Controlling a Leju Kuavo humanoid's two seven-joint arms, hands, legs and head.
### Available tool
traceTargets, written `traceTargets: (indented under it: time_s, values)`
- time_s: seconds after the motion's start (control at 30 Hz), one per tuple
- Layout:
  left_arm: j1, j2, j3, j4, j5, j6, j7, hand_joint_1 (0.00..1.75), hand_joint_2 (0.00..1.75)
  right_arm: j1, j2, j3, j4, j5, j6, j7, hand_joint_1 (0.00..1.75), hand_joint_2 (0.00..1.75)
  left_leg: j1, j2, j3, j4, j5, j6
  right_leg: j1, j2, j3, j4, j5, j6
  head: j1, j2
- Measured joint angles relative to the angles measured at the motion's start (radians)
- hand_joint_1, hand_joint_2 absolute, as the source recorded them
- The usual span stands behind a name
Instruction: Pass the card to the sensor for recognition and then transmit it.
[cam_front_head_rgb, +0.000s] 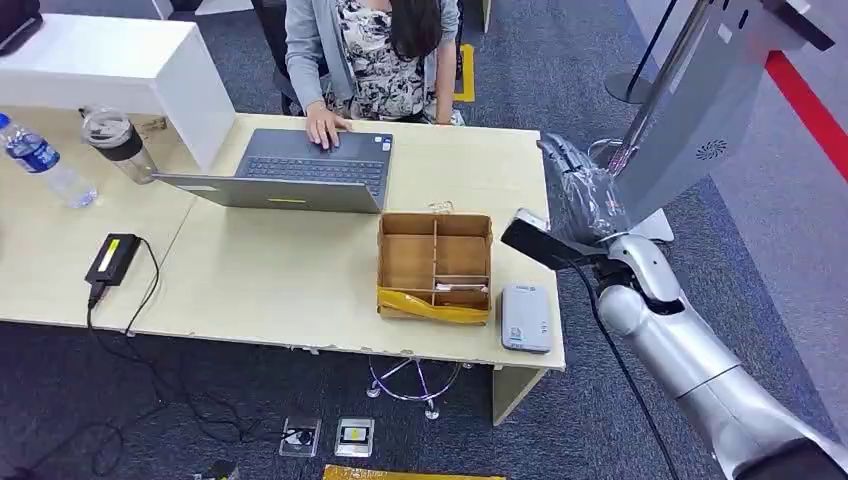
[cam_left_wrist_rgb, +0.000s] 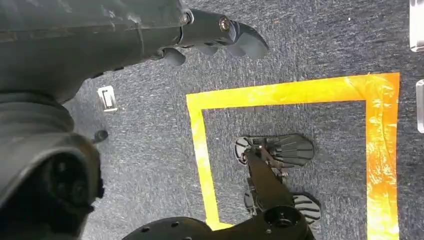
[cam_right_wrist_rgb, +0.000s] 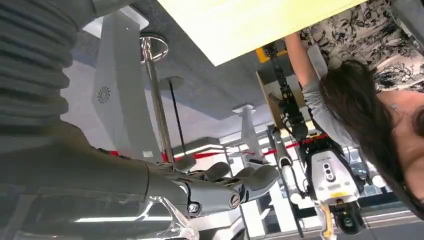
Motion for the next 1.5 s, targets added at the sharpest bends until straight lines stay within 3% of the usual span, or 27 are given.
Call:
traceTargets:
  time_s: [0.4, 0.73, 1.5]
  values:
    - [0.000, -0.005, -0.008, 0.000, -0.013, 0.010, 0.000, 0.00, 0.00, 0.002, 0.005, -0.003, 0.014, 0.074, -0.116, 0.054, 0.00, 1.75, 0.000, 0.000, 0.000, 0.000, 0.000, 0.000, 0.000, 0.000, 0.000, 0.000, 0.000, 0.000, 0.000, 0.000]
    - [0.000, -0.006, -0.017, 0.000, -0.006, 0.012, 0.002, 0.00, 0.00, 0.009, 0.006, -0.009, 0.017, 0.021, -0.087, 0.053, 0.00, 1.75, 0.000, 0.000, 0.000, 0.000, 0.000, 0.000, 0.000, 0.000, 0.000, 0.000, 0.000, 0.000, 0.000, 0.000]
    - [0.000, -0.005, -0.017, 0.000, -0.001, 0.010, 0.003, 0.00, 0.00, 0.009, 0.019, -0.006, 0.026, 0.036, -0.068, 0.035, 0.00, 1.75, 0.000, 0.000, 0.000, 0.000, 0.000, 0.000, 0.000, 0.000, 0.000, 0.000, 0.000, 0.000, 0.000, 0.000]
